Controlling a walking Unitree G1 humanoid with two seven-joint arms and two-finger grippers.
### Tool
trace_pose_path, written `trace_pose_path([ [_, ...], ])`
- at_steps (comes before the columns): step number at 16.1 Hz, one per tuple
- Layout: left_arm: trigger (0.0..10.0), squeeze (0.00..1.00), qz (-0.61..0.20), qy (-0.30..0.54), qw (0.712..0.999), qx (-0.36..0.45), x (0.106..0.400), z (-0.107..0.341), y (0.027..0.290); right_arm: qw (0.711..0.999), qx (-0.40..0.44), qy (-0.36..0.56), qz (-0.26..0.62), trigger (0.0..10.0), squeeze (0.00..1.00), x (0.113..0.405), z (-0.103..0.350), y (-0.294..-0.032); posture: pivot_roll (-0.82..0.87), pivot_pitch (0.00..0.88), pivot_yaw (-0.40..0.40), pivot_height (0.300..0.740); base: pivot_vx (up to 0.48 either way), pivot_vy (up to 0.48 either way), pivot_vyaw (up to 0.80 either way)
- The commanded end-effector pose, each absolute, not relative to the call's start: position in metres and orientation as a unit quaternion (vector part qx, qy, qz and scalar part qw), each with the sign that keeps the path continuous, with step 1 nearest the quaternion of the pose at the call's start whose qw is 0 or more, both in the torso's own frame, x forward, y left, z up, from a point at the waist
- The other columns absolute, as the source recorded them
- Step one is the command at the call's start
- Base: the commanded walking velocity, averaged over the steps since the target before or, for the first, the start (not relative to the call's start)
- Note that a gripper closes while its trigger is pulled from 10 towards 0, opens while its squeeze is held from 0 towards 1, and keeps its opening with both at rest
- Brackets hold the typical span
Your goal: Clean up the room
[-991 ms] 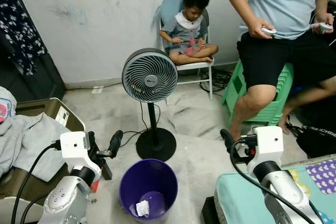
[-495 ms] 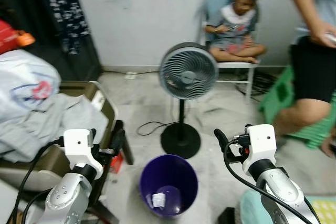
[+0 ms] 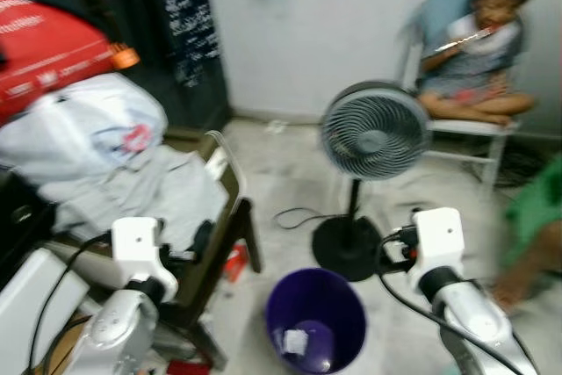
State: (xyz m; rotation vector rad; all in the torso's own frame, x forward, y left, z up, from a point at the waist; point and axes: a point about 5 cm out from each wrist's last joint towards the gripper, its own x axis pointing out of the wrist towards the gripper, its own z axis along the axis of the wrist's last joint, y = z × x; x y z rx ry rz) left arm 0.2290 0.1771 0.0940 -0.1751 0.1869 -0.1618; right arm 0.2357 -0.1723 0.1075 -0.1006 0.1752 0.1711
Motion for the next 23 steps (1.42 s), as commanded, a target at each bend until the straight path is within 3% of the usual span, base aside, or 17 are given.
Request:
trace_pose_path([
  [1, 10.0, 0.00, -0.070, 0.092, 0.990, -0.077, 0.2301, 0.0957, 0.1823, 0.992, -0.044, 0.084, 0.089, 10.0, 0.00, 0.2377, 0.1089, -0.1690, -0.20, 0.000, 0.038, 0.740, 0.000, 0.000, 0.80],
  [8, 10.0, 0.00, -0.076, 0.089, 0.990, -0.073, 0.2333, 0.0959, 0.1804, 0.992, -0.043, 0.083, 0.088, 10.0, 0.00, 0.2403, 0.1084, -0.1690, -0.20, 0.000, 0.039, 0.740, 0.000, 0.000, 0.78],
  [14, 10.0, 0.00, -0.076, 0.089, 0.991, -0.071, 0.2348, 0.0957, 0.1796, 0.991, -0.043, 0.086, 0.090, 10.0, 0.00, 0.2409, 0.1074, -0.1688, -0.21, 0.000, 0.037, 0.740, 0.000, 0.000, 0.16],
  [23, 10.0, 0.00, -0.076, 0.087, 0.991, -0.061, 0.2363, 0.0961, 0.1790, 0.991, -0.043, 0.089, 0.094, 10.0, 0.00, 0.2398, 0.1065, -0.1673, -0.21, 0.000, 0.038, 0.740, 0.000, 0.000, 0.69],
])
